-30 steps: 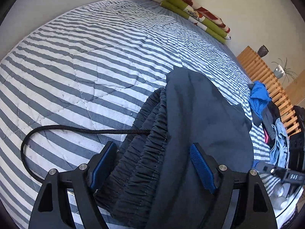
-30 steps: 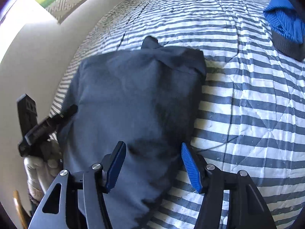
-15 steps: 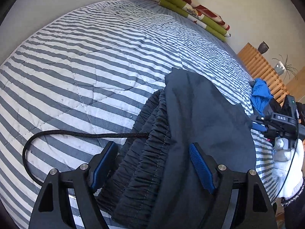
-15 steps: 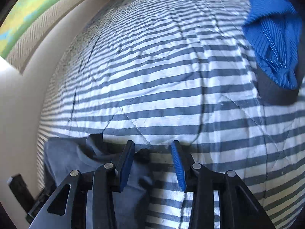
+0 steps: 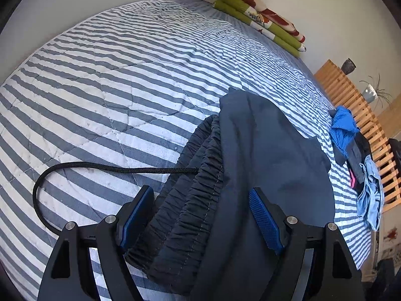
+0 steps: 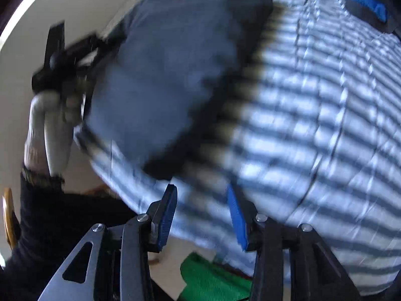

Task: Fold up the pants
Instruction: 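Hold the navy trousers bundle by its waistband with the left gripper, then carry the held trousers bundle along the bed toward the wall with the left gripper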

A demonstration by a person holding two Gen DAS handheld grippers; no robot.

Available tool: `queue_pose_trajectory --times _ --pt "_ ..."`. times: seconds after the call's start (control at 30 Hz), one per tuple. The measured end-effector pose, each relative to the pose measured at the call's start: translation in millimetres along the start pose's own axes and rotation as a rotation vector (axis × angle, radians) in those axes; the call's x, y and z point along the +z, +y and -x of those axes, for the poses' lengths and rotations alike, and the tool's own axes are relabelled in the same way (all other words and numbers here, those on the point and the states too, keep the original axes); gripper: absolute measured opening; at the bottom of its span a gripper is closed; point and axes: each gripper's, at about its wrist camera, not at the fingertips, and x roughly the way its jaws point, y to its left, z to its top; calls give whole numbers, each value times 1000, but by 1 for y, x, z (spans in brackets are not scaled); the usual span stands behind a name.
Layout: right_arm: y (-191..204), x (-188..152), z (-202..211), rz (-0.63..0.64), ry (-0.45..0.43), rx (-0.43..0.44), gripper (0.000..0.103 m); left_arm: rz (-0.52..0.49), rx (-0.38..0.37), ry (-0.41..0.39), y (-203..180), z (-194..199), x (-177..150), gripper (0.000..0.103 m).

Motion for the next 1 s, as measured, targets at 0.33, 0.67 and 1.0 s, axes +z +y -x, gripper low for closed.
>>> queue_pose_trajectory --times 0.33,0.67,1.0 --pt "12 43 82 63 -108 -39 47 0 -52 -27 5 20 5 81" --pt "-77 146 6 -258 -141 45 73 -6 -88 43 7 -16 11 90" --pt "-62 150 -38 -265 -169 133 72 -46 -61 0 -8 -11 -2 52"
